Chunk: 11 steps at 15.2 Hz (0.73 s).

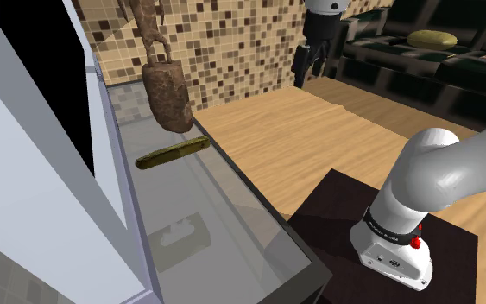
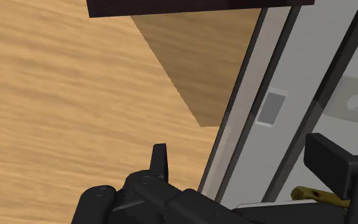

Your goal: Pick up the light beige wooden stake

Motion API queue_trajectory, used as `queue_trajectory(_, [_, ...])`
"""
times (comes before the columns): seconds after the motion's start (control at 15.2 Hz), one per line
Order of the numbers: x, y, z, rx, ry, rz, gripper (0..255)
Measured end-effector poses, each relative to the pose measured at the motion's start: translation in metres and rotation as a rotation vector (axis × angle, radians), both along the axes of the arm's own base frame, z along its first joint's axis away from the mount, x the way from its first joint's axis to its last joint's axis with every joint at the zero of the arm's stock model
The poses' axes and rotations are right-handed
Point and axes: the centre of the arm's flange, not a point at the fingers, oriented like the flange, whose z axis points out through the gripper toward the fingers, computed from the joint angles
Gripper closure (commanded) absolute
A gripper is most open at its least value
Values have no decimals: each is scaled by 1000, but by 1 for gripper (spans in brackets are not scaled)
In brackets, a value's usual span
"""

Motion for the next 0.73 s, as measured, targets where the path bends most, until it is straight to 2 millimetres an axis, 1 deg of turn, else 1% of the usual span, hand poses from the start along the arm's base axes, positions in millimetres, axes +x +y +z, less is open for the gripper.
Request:
queue_trajectory(0.07, [0,0,0,0,0,0,0])
queue_trajectory(0.2, [12,1,-6,0,2,43,0])
queue_trajectory(0.26, [24,3,-13,0,4,73,0])
queue_trajectory(0.4, [46,7,-20,1,5,141,0])
queue_trajectory(0.46, [56,12,-27,1,7,176,0])
queue_trajectory(0.59, [79,16,-35,1,8,247,0])
queue_trajectory(0.73, [103,26,-48,1,11,318,0])
